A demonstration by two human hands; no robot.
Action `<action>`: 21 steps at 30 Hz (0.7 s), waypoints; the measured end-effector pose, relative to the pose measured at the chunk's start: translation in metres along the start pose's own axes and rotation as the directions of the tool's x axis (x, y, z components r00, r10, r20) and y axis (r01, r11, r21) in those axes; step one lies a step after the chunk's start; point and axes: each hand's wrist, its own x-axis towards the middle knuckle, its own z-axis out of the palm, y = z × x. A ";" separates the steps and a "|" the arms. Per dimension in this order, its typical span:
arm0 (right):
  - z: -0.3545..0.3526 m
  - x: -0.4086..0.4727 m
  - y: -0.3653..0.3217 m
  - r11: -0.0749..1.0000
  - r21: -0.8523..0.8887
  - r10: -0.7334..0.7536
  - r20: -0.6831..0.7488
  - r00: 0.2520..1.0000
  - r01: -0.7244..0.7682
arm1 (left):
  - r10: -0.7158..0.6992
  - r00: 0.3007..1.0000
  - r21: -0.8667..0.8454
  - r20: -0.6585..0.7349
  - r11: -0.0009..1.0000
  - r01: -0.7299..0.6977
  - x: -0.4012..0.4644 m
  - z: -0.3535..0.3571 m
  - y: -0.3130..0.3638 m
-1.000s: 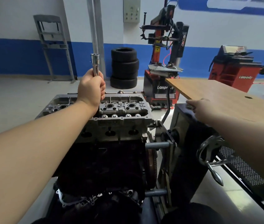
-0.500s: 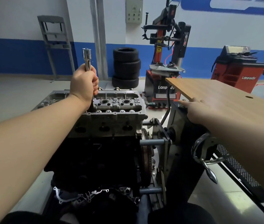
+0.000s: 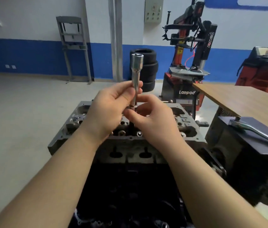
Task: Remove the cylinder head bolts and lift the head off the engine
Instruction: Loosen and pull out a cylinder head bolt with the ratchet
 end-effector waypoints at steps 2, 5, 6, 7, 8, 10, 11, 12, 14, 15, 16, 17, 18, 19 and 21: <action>0.006 0.004 0.003 0.998 0.017 -0.052 -0.036 0.998 0.053 | 0.060 0.998 0.021 0.000 0.998 -0.060 -0.001 -0.006 -0.009; 0.009 0.004 0.007 0.989 0.011 -0.150 -0.046 0.988 0.151 | 0.080 0.996 -0.155 0.031 0.985 -0.074 0.000 -0.013 -0.019; 0.009 0.005 0.007 0.988 0.023 -0.151 -0.024 0.988 0.152 | 0.069 0.997 -0.174 0.045 0.983 -0.060 0.002 -0.013 -0.021; 0.007 0.006 0.006 0.988 0.033 -0.151 0.015 0.988 0.151 | 0.065 0.997 -0.169 0.050 0.984 -0.056 0.003 -0.014 -0.021; 0.004 0.008 0.005 0.988 0.041 -0.152 0.064 0.986 0.150 | 0.064 0.997 -0.152 0.051 0.987 -0.056 0.004 -0.013 -0.022; 0.000 0.012 0.003 0.991 0.057 -0.132 0.150 0.980 0.125 | 0.051 0.997 -0.114 0.066 0.993 -0.043 0.004 -0.013 -0.022; -0.002 0.013 0.003 0.992 0.060 -0.123 0.173 0.977 0.114 | 0.043 0.996 -0.105 0.072 0.994 -0.035 0.003 -0.012 -0.022; -0.004 0.013 0.003 0.992 0.064 -0.121 0.183 0.976 0.111 | 0.041 0.997 -0.099 0.066 0.995 -0.034 0.002 -0.010 -0.022; -0.005 0.010 0.005 0.991 0.069 -0.127 0.187 0.974 0.116 | 0.053 0.998 -0.076 0.015 0.996 -0.052 -0.001 -0.006 -0.021; -0.005 0.009 0.006 0.990 0.080 -0.129 0.175 0.976 0.117 | 0.060 0.998 -0.068 -0.020 0.996 -0.061 -0.003 -0.003 -0.021; -0.005 0.007 0.007 0.989 0.090 -0.129 0.157 0.979 0.116 | 0.064 0.997 -0.064 -0.053 0.996 -0.067 -0.004 0.000 -0.020; -0.004 0.005 0.007 0.989 0.096 -0.125 0.139 0.982 0.113 | 0.067 0.994 -0.062 -0.083 0.995 -0.073 -0.006 0.002 -0.020; -0.002 0.003 0.007 0.989 0.090 -0.127 0.126 0.984 0.116 | 0.072 0.991 -0.056 -0.109 0.995 -0.079 -0.007 0.005 -0.020; 0.001 0.002 0.007 0.990 0.058 -0.135 0.106 0.985 0.130 | 0.079 0.988 -0.045 -0.134 0.995 -0.086 -0.008 0.006 -0.020; 0.008 0.001 0.005 0.987 -0.054 -0.148 0.038 0.988 0.150 | 0.095 0.980 0.004 -0.174 0.995 -0.096 -0.008 0.008 -0.018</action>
